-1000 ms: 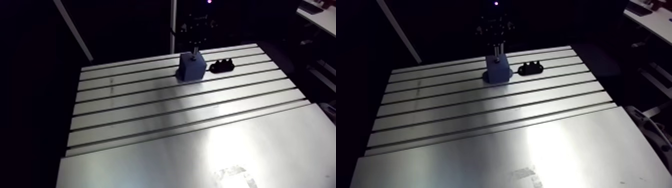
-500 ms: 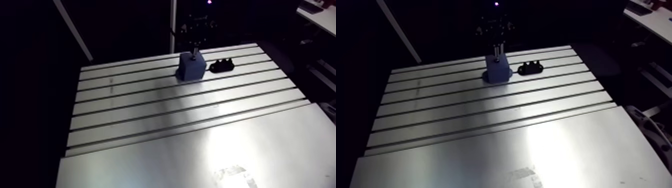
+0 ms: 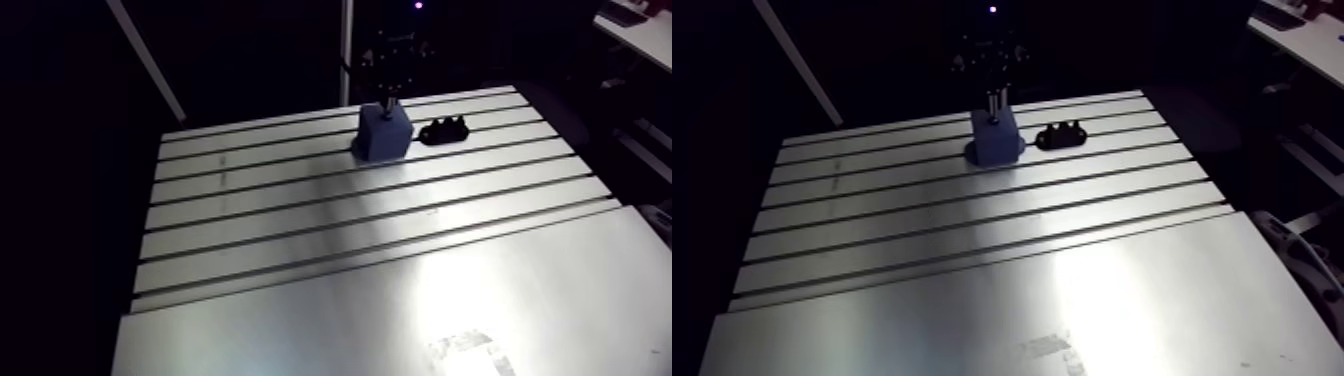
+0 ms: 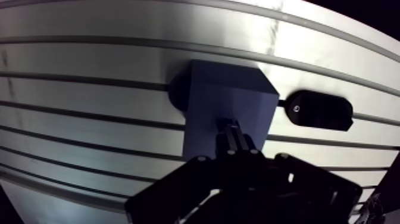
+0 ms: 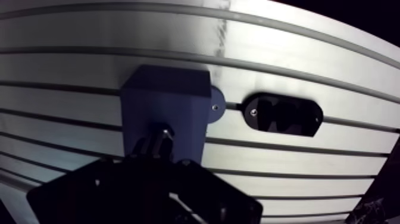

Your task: Pick up the M10 bolt and insert it into the hex recess until seated.

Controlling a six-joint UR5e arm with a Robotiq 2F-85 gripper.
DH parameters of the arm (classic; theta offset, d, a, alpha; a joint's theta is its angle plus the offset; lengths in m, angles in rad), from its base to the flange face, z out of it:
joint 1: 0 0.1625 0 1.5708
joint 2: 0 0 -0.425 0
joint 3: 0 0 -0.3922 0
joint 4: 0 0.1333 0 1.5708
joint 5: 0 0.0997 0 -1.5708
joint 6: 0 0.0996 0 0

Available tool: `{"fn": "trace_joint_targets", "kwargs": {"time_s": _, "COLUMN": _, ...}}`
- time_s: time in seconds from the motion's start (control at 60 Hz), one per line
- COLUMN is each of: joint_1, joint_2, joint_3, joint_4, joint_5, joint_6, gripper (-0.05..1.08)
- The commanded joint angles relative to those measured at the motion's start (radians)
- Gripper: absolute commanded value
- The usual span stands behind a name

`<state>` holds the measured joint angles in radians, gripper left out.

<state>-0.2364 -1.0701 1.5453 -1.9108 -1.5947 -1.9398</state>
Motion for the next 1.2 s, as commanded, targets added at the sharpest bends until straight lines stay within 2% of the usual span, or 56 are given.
{"fn": "trace_joint_targets", "kwargs": {"time_s": 0.017, "joint_1": -0.001, "joint_2": 0.0, "joint_3": 0.005, "joint_4": -0.001, "joint_5": -0.001, "joint_6": 0.0, "gripper": 1.08}}
{"fn": "trace_joint_targets", "kwargs": {"time_s": 1.2, "joint_1": -0.003, "joint_2": 0.005, "joint_3": 0.016, "joint_4": -0.001, "joint_5": -0.001, "joint_6": 0.0, "gripper": 1.08}}
